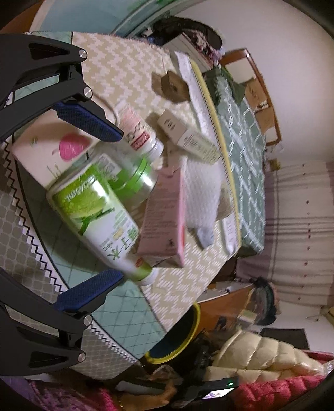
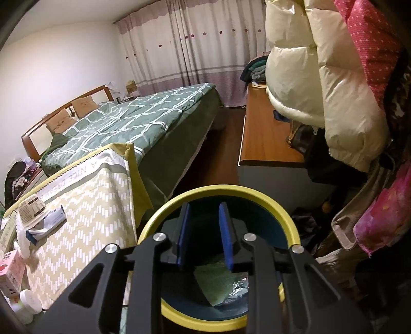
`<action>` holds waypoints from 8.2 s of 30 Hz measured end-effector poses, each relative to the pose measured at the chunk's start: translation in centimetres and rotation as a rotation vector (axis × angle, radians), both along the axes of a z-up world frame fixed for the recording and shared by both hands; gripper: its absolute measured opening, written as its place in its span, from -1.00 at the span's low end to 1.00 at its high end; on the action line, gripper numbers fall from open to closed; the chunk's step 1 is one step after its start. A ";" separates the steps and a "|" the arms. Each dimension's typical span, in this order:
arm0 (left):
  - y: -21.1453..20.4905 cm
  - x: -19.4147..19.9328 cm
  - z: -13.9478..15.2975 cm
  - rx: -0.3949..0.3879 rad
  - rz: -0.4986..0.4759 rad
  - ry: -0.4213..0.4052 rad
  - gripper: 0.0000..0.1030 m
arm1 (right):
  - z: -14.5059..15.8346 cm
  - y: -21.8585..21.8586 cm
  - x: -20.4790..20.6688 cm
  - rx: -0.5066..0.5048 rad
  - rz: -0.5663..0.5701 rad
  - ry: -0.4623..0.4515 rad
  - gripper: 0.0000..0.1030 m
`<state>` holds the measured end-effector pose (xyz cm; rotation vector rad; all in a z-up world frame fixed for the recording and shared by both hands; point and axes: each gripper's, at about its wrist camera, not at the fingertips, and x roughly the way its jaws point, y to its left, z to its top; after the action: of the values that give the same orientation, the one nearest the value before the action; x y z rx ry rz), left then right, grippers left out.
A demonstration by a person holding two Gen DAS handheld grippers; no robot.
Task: Collect trash
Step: 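Grasp the green coconut water bottle with the left gripper, then carry the bottle with the left gripper over the yellow bin and release, then grasp the white foam net with the right gripper, then move the foam net with the right gripper into the yellow bin and release, then grasp the white paper cup with the left gripper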
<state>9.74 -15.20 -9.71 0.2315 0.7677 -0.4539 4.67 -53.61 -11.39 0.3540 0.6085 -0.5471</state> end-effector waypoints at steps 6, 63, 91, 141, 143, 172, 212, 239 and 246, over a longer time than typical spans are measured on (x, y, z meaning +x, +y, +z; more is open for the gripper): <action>-1.1 0.1 -1.4 0.021 -0.041 0.064 0.91 | 0.0 0.1 0.0 0.010 0.008 -0.009 -0.50; -7.3 0.5 6.2 -0.043 -0.204 -0.107 0.00 | 0.5 -0.5 -2.5 0.060 0.010 -0.085 -0.47; -28.5 2.4 8.2 -0.123 -0.480 -0.046 0.00 | 1.0 -5.2 -11.1 0.057 -0.099 -0.133 -0.46; 12.9 4.1 6.9 -0.174 0.289 -0.207 0.91 | 3.4 23.7 12.5 0.056 0.651 0.046 -0.19; 13.1 4.3 6.6 -0.175 0.292 -0.205 0.91 | 2.5 25.0 13.9 0.041 0.658 0.083 -0.19; 11.5 4.8 5.1 -0.171 0.247 -0.173 0.91 | 7.7 24.7 8.4 0.026 0.619 -0.102 -0.70; 5.3 2.7 5.1 -0.119 0.140 -0.154 0.91 | 0.9 4.7 -0.4 0.002 -0.064 -0.005 -0.25; 8.2 1.6 -2.1 -0.112 0.213 0.182 0.91 | 0.1 6.8 1.0 0.002 0.002 -0.007 -0.22; 9.4 3.5 -3.6 -0.229 0.265 0.323 0.91 | 0.0 6.7 1.0 0.017 0.018 -0.018 -0.21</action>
<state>13.20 -5.79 -13.35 -0.1614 1.0372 -0.3260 5.71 -46.91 -11.35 0.3689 0.5990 -0.5209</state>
